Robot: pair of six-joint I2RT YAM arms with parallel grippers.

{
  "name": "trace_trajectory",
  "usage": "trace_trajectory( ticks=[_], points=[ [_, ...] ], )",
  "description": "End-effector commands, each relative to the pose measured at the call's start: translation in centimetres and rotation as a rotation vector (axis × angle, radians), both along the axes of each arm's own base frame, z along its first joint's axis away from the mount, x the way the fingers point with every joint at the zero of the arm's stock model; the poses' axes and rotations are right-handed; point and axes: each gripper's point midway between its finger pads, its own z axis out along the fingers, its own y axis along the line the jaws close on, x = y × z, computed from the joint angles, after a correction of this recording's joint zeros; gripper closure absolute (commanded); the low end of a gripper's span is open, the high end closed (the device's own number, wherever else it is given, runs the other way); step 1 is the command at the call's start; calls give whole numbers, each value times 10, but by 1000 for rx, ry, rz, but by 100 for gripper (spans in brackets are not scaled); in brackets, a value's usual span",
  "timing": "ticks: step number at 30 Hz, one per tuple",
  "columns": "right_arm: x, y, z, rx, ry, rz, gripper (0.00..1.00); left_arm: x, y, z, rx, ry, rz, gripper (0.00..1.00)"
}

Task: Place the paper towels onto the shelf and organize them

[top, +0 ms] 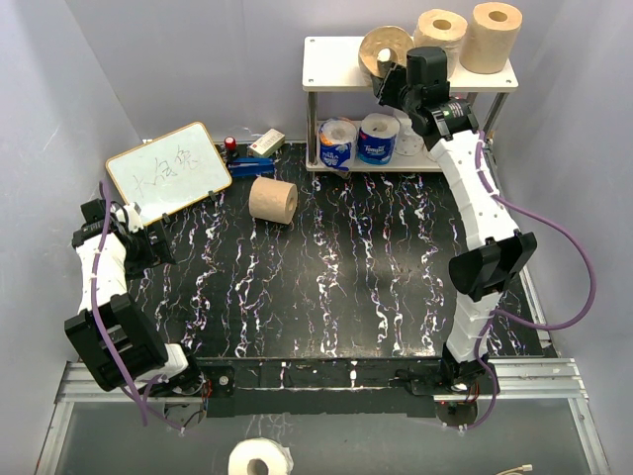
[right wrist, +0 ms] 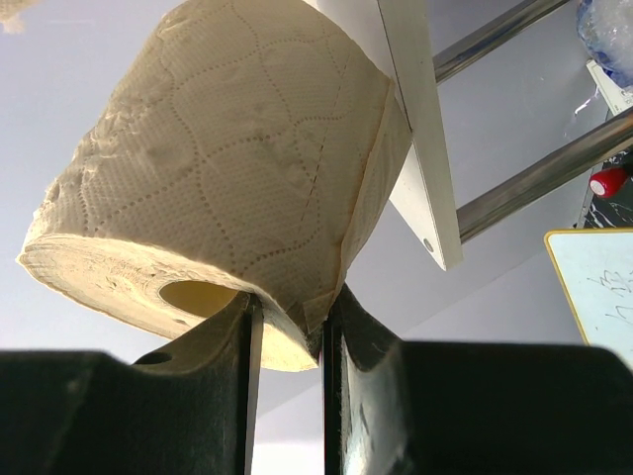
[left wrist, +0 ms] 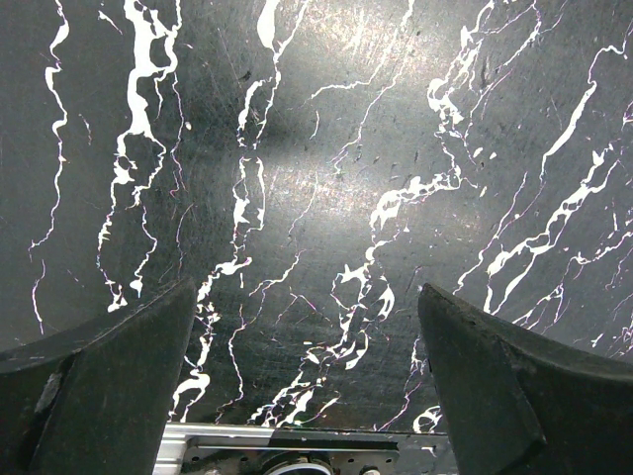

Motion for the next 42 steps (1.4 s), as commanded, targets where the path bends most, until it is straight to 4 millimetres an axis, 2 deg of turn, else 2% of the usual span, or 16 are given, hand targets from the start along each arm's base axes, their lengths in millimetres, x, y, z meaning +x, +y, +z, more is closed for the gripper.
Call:
trace_trajectory(
  ticks=[1,6,9,11,12,13,19,23,25,29,32,33,36,39,41,42],
  points=[
    [-20,-12,70,57,-177,-33,96,-3,-1,6,1,-15,-2,7],
    [-13,-11,79,26,-215,-29,71,-3,-1,7,3,-18,-2,7],
    [-11,-8,84,4,-241,-15,36,-4,-1,7,3,-17,-2,7],
    [-8,-9,83,-12,-246,-20,31,-3,-1,7,2,-19,-1,7],
    [-8,-9,83,-18,-250,-24,22,-3,-1,7,2,-18,-1,7],
    [-7,-10,83,-34,-257,-25,4,-3,-1,7,0,-18,-1,7],
    [-4,-20,92,-124,-306,-73,2,-3,-2,6,-3,-14,-3,7],
    [-14,-26,104,-247,-334,-90,2,-3,-2,6,-3,-13,-2,7],
    [-32,-21,108,-356,-342,-60,2,-3,-1,6,0,-13,-2,7],
    [-90,18,101,-774,-496,126,2,-4,0,5,6,-11,3,7],
    [-146,81,67,-1054,-923,478,2,-4,0,3,0,-4,3,7],
    [-165,98,43,-1066,-983,585,2,-4,0,3,-1,-2,2,7],
    [-190,97,-29,-1119,-937,632,2,-4,0,4,0,-8,2,7],
    [-216,98,-82,-979,-894,716,2,-4,1,9,16,-26,4,7],
    [-220,109,-127,-985,-774,824,2,-4,1,13,26,-43,5,6],
    [-215,114,-145,-1079,-669,857,2,-4,1,14,29,-49,5,6]
  ],
)
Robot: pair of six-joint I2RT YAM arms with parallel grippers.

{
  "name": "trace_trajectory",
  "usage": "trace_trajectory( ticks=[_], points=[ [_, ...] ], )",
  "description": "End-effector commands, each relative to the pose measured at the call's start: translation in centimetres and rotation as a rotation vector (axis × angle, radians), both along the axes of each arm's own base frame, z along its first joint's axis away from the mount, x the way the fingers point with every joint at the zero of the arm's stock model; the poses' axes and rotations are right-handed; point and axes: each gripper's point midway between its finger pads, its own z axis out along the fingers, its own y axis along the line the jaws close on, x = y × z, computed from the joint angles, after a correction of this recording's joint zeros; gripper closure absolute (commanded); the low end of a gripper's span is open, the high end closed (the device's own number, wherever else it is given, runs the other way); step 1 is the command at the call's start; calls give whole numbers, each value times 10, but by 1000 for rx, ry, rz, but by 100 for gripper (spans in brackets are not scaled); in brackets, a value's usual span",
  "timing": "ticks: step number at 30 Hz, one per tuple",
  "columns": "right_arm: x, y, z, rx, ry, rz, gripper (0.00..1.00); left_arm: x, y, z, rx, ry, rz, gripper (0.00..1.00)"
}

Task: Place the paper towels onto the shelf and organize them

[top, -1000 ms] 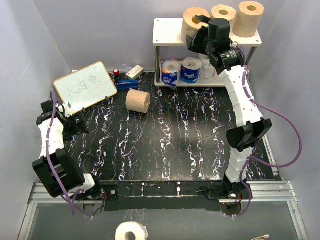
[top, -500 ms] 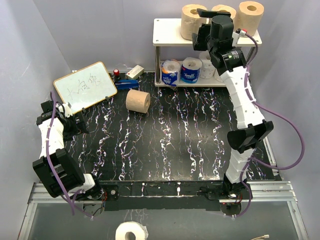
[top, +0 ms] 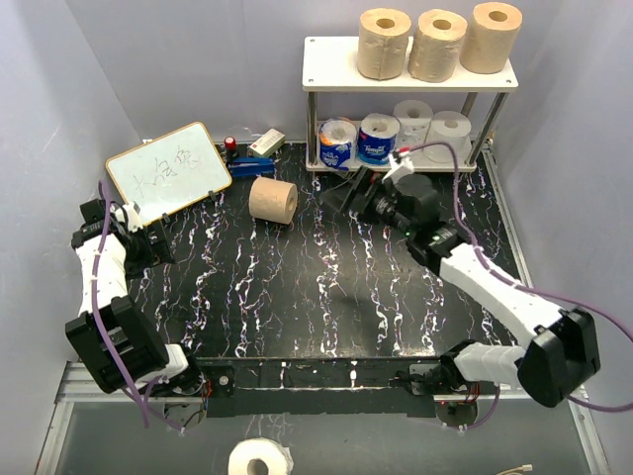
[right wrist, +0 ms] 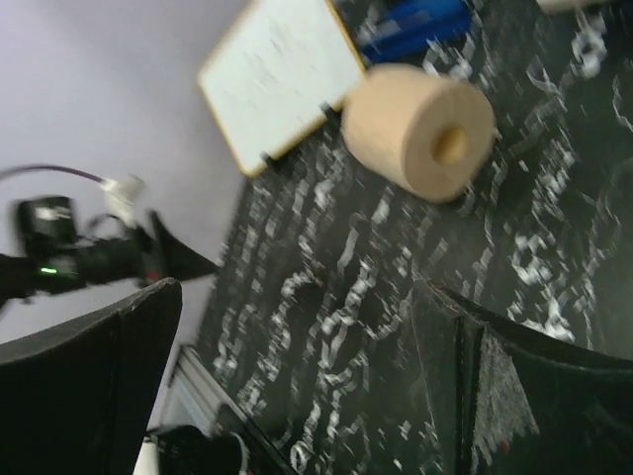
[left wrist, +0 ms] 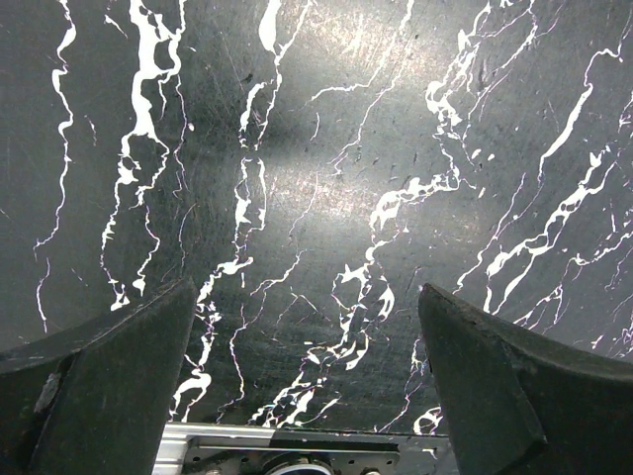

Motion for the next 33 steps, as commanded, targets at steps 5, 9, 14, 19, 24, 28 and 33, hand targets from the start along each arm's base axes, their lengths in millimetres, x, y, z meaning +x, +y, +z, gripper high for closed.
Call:
trace_trajectory(
  ticks=[5,9,14,19,24,28,33],
  points=[
    [-9,21,-94,-1007,95,-218,2,-4,1,14,29,-43,6,5],
    [-12,22,-132,-1254,164,-292,2,-4,3,21,55,-73,13,3],
    [-38,47,-148,-937,91,-92,2,-4,2,34,79,-135,6,2],
    [-50,35,-90,-513,-82,-97,2,-4,1,32,76,-133,2,2],
    [-61,68,-81,-553,-189,132,2,-5,4,37,103,-149,14,5],
    [-48,81,-70,-413,-225,131,2,-5,5,40,113,-164,18,4],
    [-8,102,-107,-532,-138,158,2,-5,6,38,111,-152,23,4]
  ],
)
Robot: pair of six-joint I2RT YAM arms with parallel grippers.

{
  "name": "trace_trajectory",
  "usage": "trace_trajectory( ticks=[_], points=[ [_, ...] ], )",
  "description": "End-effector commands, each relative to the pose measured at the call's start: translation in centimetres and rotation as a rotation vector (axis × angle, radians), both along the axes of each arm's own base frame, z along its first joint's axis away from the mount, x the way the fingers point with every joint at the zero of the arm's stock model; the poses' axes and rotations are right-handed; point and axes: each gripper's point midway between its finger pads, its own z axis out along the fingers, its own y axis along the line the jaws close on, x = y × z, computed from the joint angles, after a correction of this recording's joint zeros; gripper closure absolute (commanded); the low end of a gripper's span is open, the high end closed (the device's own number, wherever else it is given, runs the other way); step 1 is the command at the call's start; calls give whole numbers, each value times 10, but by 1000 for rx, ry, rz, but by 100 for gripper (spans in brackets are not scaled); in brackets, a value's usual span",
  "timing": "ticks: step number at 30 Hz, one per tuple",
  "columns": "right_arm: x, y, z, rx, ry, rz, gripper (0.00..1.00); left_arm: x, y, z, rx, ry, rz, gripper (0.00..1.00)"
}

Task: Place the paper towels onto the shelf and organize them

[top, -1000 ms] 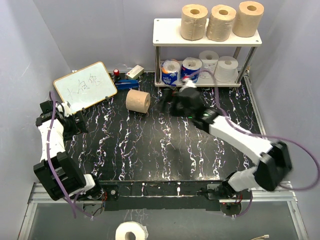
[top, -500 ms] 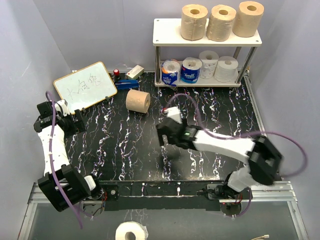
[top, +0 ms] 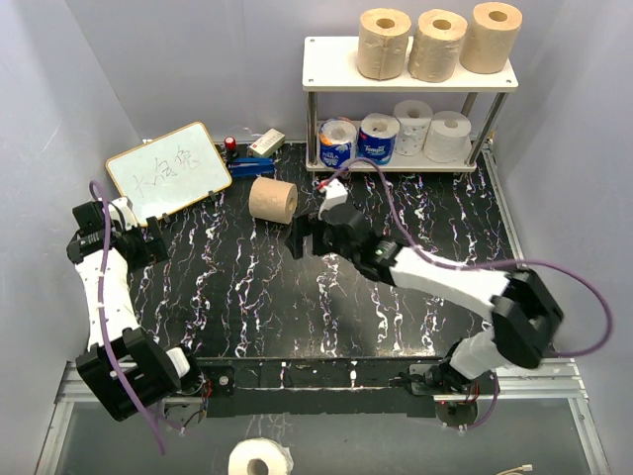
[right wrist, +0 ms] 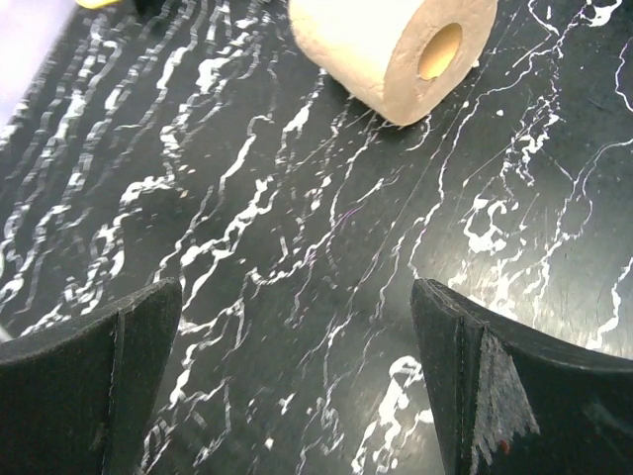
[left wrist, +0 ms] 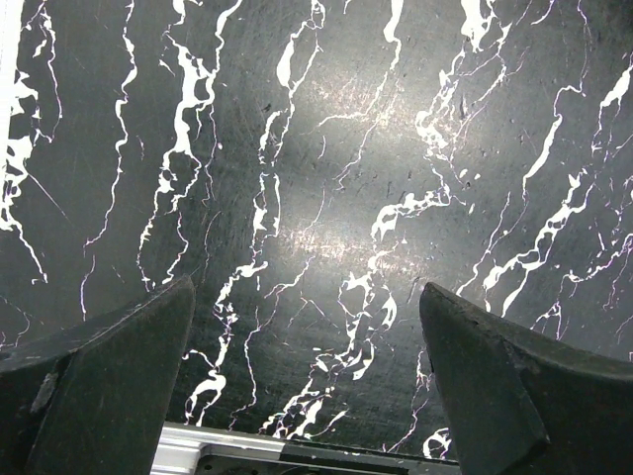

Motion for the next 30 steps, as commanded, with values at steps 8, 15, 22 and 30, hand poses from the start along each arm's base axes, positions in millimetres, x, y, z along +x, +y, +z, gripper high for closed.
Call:
trace_trajectory(
  ticks=[8,15,22,30],
  points=[
    [86,60,-34,-147,-103,20,2,-3,6,-7,10,27,25,4],
    [123,76,-46,-40,-116,47,2,-3,4,-21,-41,84,19,5],
    [156,80,-53,24,-91,40,2,-4,2,-26,-63,110,12,6],
    [171,94,-50,68,-79,59,2,-2,-4,-28,-104,119,-22,3]
  ],
)
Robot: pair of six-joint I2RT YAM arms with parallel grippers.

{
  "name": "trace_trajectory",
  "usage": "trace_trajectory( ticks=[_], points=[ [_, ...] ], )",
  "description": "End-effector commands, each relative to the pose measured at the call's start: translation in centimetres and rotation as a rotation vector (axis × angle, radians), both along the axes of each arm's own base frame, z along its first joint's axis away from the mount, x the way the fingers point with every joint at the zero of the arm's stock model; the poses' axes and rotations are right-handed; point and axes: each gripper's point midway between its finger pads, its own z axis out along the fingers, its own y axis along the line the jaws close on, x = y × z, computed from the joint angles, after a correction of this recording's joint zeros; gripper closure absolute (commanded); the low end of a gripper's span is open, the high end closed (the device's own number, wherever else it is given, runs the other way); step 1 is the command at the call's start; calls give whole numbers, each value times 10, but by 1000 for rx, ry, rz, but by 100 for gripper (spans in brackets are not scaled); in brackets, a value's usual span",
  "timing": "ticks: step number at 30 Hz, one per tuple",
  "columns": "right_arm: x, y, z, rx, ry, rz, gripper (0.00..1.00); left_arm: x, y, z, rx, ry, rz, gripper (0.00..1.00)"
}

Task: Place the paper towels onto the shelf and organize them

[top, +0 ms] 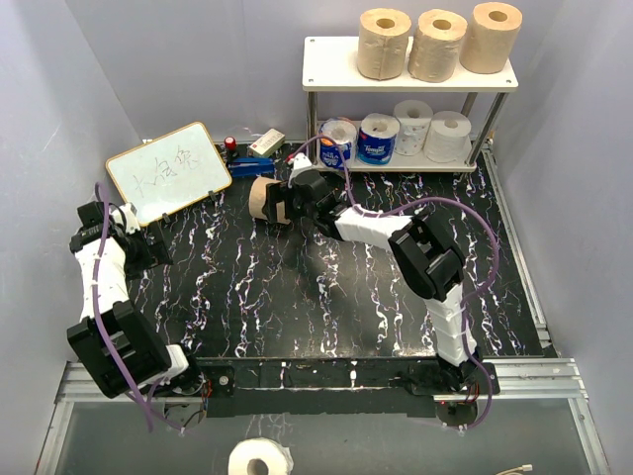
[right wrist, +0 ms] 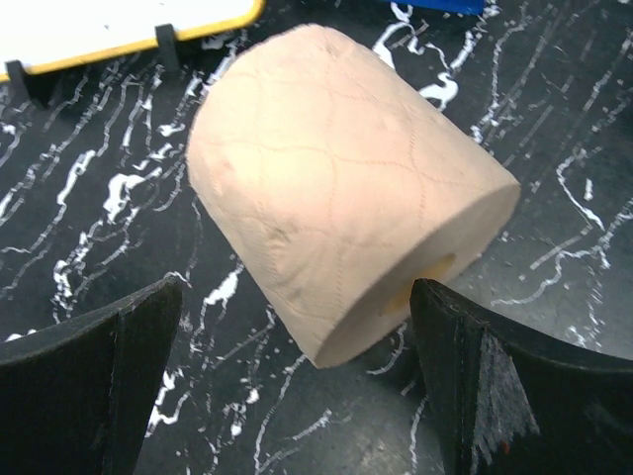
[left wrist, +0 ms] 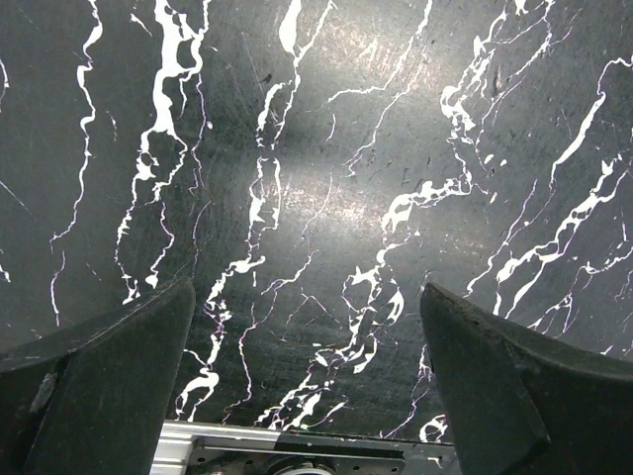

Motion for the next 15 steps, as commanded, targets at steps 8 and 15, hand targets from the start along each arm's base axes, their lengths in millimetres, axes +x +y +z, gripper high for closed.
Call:
trace_trajectory(
  ticks=[8,15],
  points=[
    [6,24,28,139,-20,26,2,-1,-9,2,-46,1,-34,4],
    [11,19,25,148,-44,9,13,0,-9,1,-52,5,-37,4]
  ],
)
